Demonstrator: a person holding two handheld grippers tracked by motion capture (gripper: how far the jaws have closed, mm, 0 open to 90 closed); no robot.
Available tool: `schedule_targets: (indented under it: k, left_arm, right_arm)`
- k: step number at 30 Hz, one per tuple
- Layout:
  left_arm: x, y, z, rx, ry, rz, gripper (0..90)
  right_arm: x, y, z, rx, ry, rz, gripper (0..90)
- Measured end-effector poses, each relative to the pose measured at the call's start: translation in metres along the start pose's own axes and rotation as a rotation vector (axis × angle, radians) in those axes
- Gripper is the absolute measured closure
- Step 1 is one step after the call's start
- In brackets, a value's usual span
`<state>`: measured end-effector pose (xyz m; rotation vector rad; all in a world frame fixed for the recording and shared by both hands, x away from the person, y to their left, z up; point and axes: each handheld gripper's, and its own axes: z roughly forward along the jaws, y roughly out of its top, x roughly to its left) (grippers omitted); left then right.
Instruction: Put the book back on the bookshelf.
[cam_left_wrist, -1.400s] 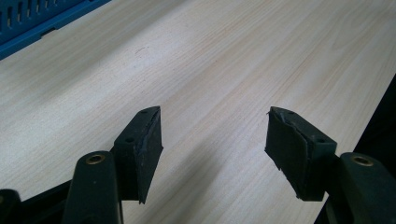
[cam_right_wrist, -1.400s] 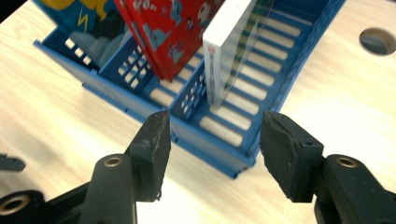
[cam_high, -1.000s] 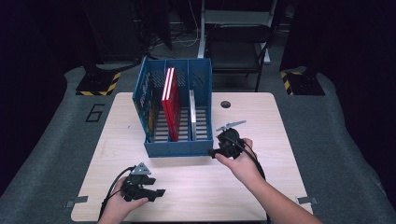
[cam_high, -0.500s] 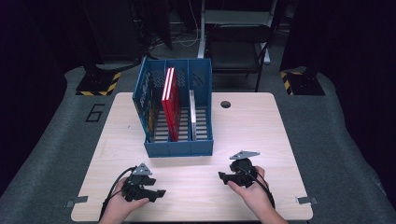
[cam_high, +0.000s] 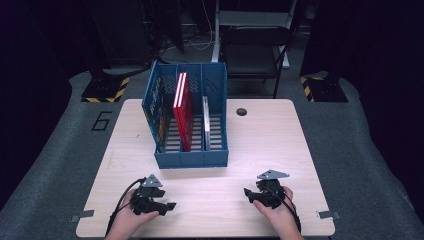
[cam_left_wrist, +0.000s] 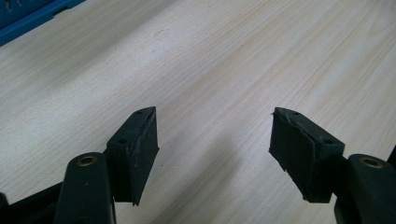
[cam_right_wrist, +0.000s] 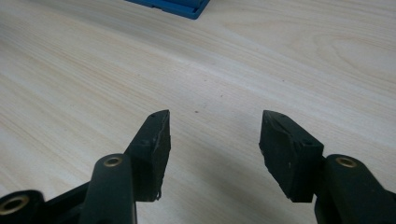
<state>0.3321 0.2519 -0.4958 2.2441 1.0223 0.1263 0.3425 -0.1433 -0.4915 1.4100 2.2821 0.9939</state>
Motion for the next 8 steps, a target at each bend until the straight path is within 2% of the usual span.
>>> schedule_targets:
  k: [2,4,6,7,8]
  left_arm:
    - [0.001,0.0,0.0,-0.003,0.004,-0.015,32.5]
    - [0.002,0.002,0.001,-0.009,0.013,0.007,32.3]
    - [0.001,0.003,0.003,-0.009,0.017,0.016,32.3]
    - [0.001,0.003,0.003,-0.002,0.022,0.028,32.3]
    - [0.001,0.003,0.004,0.0,0.021,0.03,32.3]
  right_arm:
    - [-0.004,-0.002,0.001,-0.012,0.003,0.006,43.0]
    - [-0.006,-0.004,0.001,0.0,0.003,0.025,43.0]
    - [-0.01,-0.005,0.003,0.001,-0.006,0.011,43.0]
    - [-0.01,-0.006,0.003,0.001,-0.012,0.03,42.8]
    - [-0.013,-0.007,0.004,0.003,-0.013,0.016,42.5]
